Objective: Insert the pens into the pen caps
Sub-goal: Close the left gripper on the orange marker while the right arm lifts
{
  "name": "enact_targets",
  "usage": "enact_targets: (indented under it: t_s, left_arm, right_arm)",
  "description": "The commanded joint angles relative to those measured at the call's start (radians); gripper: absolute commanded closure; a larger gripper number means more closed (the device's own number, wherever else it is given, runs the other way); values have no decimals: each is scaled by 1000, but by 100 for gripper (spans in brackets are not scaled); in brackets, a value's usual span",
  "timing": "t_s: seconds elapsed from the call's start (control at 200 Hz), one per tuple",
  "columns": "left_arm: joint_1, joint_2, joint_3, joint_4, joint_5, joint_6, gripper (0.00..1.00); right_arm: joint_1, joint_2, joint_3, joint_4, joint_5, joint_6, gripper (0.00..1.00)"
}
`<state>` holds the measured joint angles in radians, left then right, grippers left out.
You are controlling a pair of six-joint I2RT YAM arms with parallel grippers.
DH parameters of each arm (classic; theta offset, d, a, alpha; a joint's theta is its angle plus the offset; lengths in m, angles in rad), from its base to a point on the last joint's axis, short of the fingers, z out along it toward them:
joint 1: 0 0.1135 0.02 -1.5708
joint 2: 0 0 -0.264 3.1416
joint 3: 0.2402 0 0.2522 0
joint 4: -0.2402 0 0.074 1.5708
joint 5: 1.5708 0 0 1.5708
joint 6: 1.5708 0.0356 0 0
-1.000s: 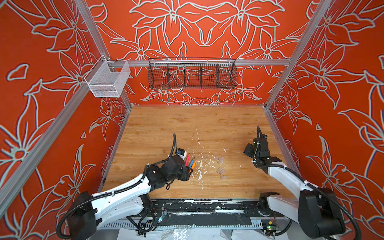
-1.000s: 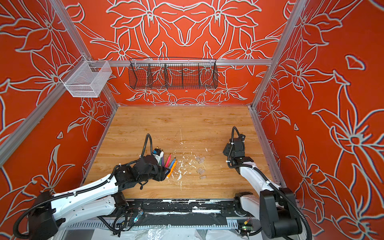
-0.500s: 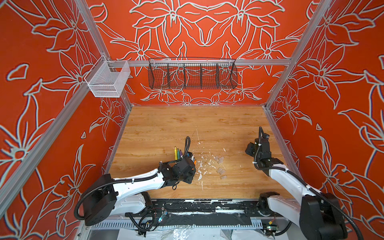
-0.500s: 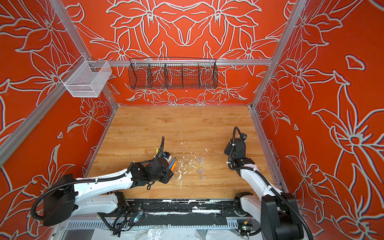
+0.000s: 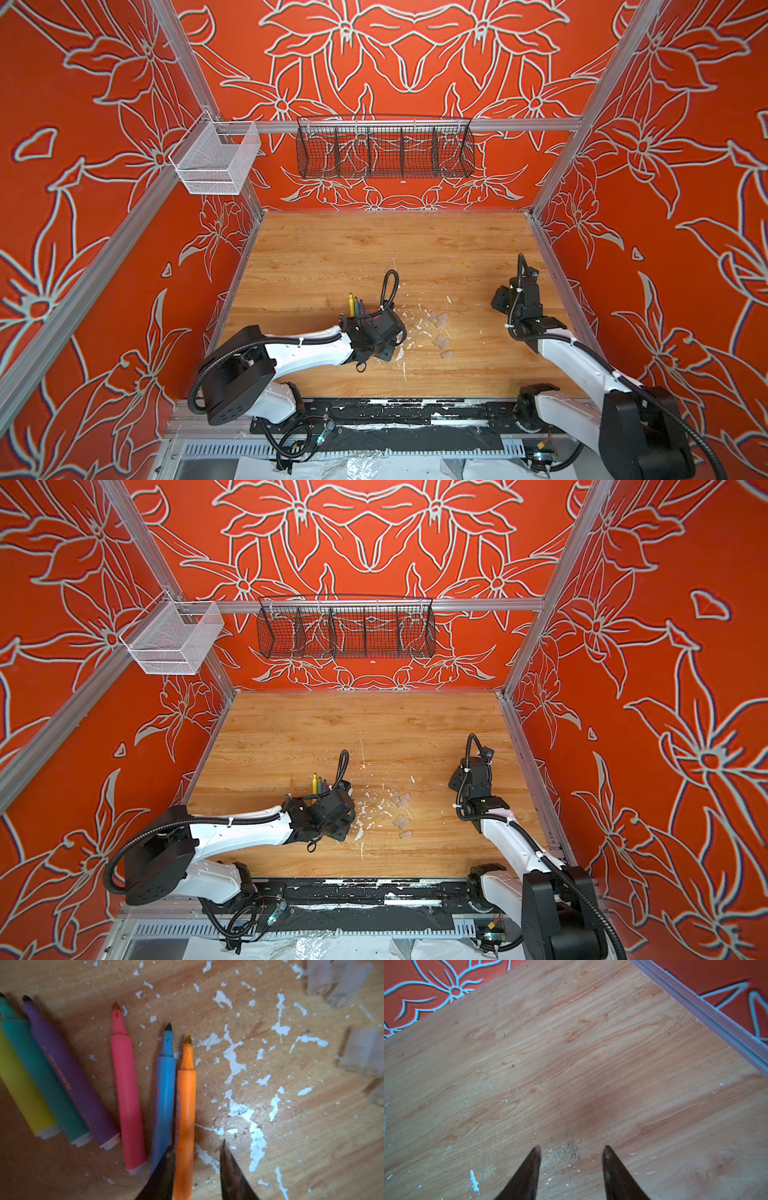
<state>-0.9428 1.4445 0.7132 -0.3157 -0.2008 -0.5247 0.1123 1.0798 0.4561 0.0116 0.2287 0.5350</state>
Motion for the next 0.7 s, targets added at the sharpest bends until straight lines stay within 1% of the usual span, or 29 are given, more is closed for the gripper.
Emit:
enact_targets:
  t_s: [0.0,0.11,0.27,0.355,0.46,0.49,0.611,0.696]
  left_arm:
    - [-5,35,33,-49,-23,-18,67]
    - [-5,58,35,-62,-44,-29,68]
    - [-5,93,44,-70,-36,-25,70]
    - [-5,109,60,-111,-54,-31,71]
    - [-5,121,55,-111,-39,-19,72]
    - [-5,125,57,-112,-36,-15,73]
    - [-5,146,54,-110,-28,-14,82]
    - [-4,151,63,-116,-50,-10,86]
  right_arm:
    - [1,18,10,-5,26,20,52]
    - [1,33,21,-9,23,19,53]
    - [1,49,31,-15,17,15,54]
    - [1,50,32,-15,15,14,55]
    - [1,50,32,-16,12,12,55]
    - [2,48,31,-16,13,14,55]
    - [0,45,29,-13,14,14,56]
    - [1,45,28,-12,15,18,57]
